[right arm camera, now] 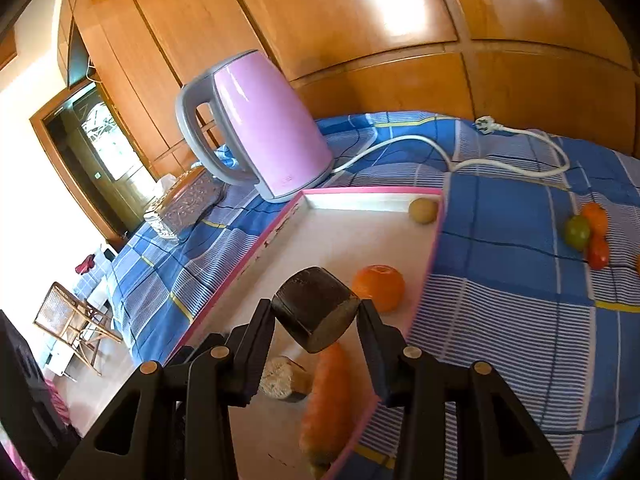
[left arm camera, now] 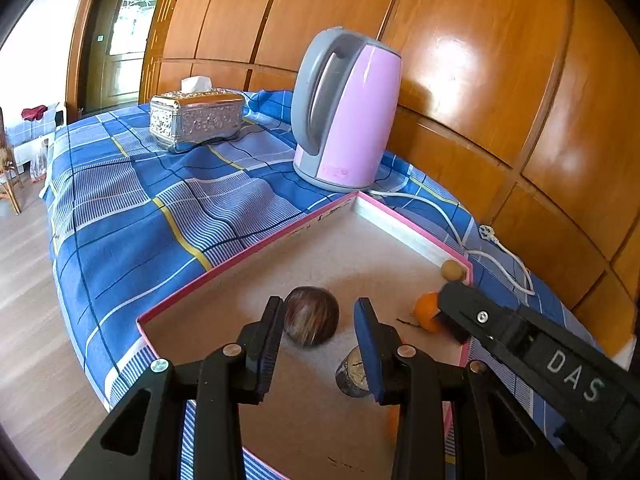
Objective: Organize fruits
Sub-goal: 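Carry the dark fruit and dark block into the pink tray and open both grippers, then lift both grippers from the tray toward the tomatoes and mandarins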
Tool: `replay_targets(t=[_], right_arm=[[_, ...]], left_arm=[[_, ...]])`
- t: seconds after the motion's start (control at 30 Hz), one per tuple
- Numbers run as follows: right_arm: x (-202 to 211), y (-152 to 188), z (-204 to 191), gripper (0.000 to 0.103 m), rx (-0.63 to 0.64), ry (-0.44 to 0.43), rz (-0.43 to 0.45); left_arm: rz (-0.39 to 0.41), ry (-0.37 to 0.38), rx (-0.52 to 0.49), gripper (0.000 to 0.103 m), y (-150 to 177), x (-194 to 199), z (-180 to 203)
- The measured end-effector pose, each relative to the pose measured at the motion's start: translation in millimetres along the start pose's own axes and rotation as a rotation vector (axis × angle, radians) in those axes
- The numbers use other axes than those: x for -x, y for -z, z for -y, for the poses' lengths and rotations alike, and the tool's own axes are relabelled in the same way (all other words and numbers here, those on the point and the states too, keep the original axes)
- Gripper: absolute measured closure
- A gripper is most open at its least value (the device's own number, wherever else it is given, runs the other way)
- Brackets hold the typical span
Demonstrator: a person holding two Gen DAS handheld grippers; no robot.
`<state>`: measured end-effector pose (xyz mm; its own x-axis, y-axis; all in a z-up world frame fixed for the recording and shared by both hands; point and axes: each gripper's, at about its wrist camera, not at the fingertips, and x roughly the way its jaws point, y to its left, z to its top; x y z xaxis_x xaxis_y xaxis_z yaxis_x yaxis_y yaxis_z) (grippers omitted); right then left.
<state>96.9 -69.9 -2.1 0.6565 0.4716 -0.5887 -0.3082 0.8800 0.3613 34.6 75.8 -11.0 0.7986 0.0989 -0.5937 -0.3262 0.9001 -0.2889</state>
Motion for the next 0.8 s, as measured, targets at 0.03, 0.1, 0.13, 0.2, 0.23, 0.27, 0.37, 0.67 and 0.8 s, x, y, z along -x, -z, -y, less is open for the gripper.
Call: replay_targets(t=[0.03,0.1,0.13,0.2,0.23,0.27,0.37,0.67,0.8], right_arm=[[-1,-1,-1,0.058,0.000,-0.008,-0.007],[-2,-2,-2,0.056,-0.006,-0.018,-0.012],[-1,-1,-2,0.055,-0.008,-0.020,-0.011],[1,0,-1,0.049,-0.007,-0.013,-0.008],[2,1,0,0.048,-0.009,-0.011,-0.009],[4,3,2,0.048,-0.014,-0.011,-0.010],[11,6,6,0.048,-0.020,0.007,-0.007],[45,23,56,0.049,-0.090,0.116,0.006],[60,33,90,0.049,-0.160,0.184,0.011]], left_arm=[[-0.004,-0.003,0.004,0.066,0,-1,-1],[-0.013,-0.006,0.014,0.061,-1,-3,-2],[-0.013,-0.008,0.020,0.057,-1,-3,-4],[-0.009,-0.010,0.022,0.055,-1,-1,-4],[-0.008,-0.012,0.019,0.054,0,-1,-3],[-0.007,-0.011,0.012,0.054,1,-1,-2],[-0.002,-0.006,-0.009,0.053,2,1,2],[0.014,0.033,-0.048,0.049,4,6,10],[0.021,0.060,-0.096,0.049,7,8,19]])
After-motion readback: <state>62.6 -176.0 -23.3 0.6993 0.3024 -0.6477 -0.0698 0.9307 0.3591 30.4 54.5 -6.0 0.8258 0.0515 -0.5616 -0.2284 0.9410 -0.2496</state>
